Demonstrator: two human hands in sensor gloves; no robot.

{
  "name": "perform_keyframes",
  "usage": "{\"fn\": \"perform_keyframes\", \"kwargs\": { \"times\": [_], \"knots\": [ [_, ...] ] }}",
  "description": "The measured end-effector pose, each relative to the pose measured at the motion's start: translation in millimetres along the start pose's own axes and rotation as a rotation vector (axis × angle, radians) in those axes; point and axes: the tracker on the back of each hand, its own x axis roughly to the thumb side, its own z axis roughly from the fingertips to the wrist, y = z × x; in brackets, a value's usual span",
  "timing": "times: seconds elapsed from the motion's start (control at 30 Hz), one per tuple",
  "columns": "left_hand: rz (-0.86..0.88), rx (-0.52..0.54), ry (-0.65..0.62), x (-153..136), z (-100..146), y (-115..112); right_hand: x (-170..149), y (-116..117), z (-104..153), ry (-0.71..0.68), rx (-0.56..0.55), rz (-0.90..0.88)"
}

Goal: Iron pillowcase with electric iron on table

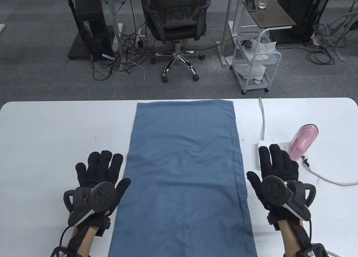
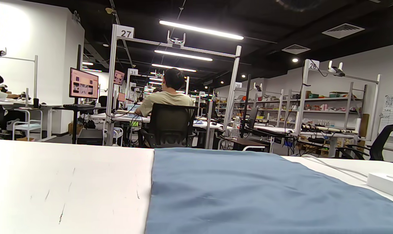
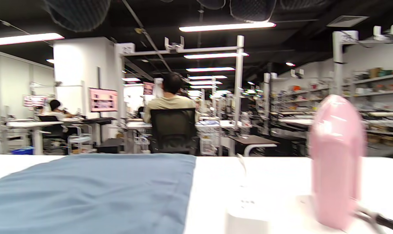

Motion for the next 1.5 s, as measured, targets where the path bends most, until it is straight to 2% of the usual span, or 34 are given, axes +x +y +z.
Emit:
{"fn": "perform_keyframes", "kwargs": {
  "times": [0.1, 0.2, 0.4, 0.47, 0.77, 1.0, 1.13, 1.37, 1.5],
  "knots": [
    [-0.005, 0.004, -0.004, 2, 0, 2, -19, 5, -3, 0.103, 0.045, 0.019],
    [0.004, 0.011, -0.004, 2, 1, 4, -36, 22, -7, 0.178, 0.122, 0.071],
    [0.008, -0.003, 0.005, -2, -1, 3, -54, 83, -10, 0.227, 0.426, 0.247],
    [0.010, -0.005, 0.005, -2, -1, 3, -56, 97, -11, 0.233, 0.477, 0.279],
    [0.008, -0.012, 0.002, -1, 0, 2, -56, 133, -16, 0.205, 0.546, 0.330],
    [0.015, -0.018, 0.007, -2, -1, 2, -56, 141, -15, 0.181, 0.450, 0.401],
    [0.018, -0.014, 0.002, -1, 0, 3, -58, 135, -18, 0.196, 0.416, 0.354],
    [0.016, -0.018, 0.004, -1, -1, 3, -66, 97, -36, 0.291, 0.283, -0.046],
    [0.013, -0.023, 0.007, -1, -1, 3, -70, 96, -48, 0.361, 0.251, -0.289]
  ]
}}
